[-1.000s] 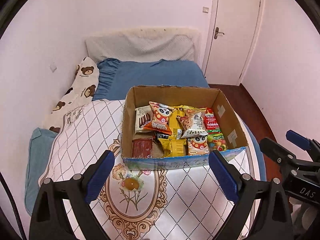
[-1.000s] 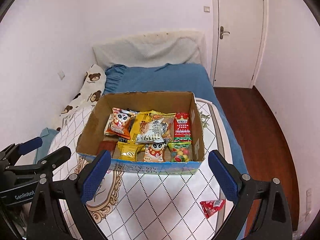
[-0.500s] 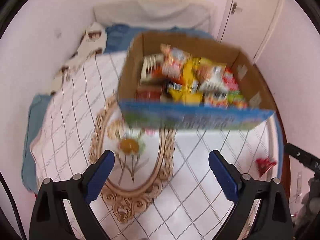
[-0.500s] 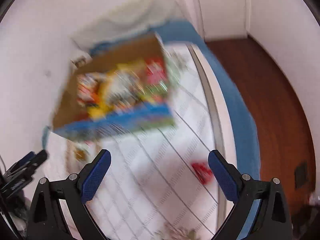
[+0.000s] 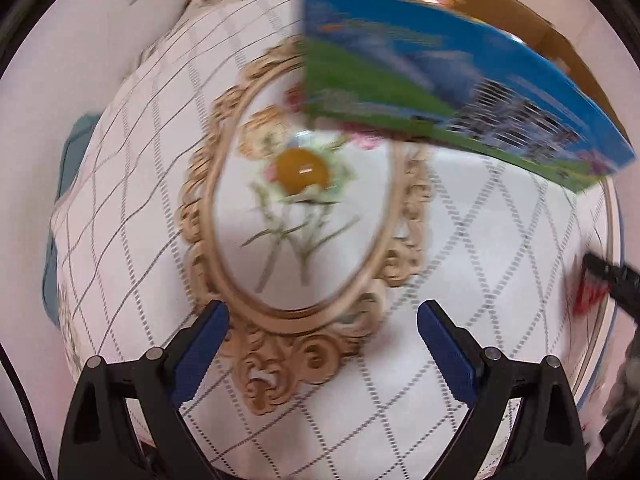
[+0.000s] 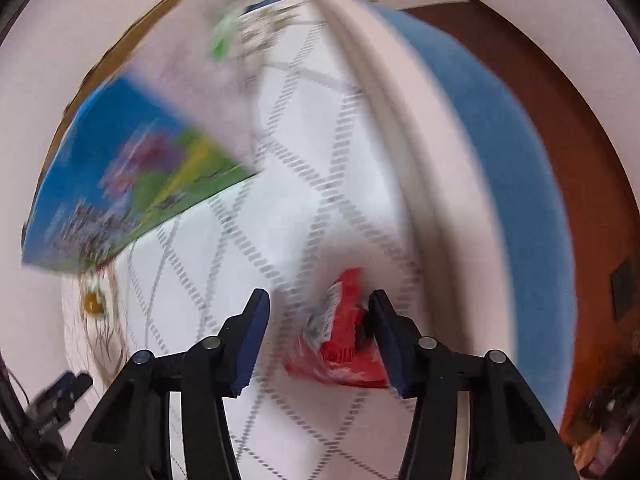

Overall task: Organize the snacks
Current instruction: 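Grasp the wrapped egg cake with left tool while right tool grasps red packet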

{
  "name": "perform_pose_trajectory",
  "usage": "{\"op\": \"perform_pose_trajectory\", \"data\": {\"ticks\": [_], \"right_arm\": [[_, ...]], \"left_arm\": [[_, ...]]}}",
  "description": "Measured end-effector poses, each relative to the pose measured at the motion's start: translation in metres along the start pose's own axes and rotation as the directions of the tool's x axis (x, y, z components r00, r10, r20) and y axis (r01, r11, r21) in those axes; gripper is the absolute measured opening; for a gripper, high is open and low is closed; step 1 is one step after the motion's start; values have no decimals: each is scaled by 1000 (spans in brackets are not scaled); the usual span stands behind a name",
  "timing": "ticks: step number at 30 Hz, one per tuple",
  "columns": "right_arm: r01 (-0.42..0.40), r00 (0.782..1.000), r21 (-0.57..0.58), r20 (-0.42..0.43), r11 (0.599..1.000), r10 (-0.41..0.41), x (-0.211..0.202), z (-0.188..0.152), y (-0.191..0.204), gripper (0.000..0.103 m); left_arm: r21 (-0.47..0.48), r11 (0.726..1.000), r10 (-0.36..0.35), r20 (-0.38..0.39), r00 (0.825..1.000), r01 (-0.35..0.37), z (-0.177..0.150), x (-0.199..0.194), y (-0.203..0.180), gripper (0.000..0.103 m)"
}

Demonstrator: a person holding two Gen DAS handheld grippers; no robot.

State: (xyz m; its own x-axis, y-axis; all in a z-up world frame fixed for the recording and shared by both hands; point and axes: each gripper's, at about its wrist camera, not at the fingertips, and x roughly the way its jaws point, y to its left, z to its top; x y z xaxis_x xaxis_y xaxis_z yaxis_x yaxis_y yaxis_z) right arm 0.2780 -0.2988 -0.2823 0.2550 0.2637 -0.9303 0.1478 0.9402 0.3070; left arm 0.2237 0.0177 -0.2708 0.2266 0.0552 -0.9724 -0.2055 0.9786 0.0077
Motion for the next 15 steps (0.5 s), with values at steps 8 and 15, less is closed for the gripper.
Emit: {"op": "perform_pose_trajectory", "data": {"ticks": [8,15], "right_arm": [[-77,995,-165,-71,983,66,12,-25,90,53],[-79,996,-111,35,991,83,-44,-18,90,65]], "left_arm": [[-127,992,-15,-57,998,8,18,12,54,96],[-32,999,-29,-46,999,28,64,30,40,96]]}}
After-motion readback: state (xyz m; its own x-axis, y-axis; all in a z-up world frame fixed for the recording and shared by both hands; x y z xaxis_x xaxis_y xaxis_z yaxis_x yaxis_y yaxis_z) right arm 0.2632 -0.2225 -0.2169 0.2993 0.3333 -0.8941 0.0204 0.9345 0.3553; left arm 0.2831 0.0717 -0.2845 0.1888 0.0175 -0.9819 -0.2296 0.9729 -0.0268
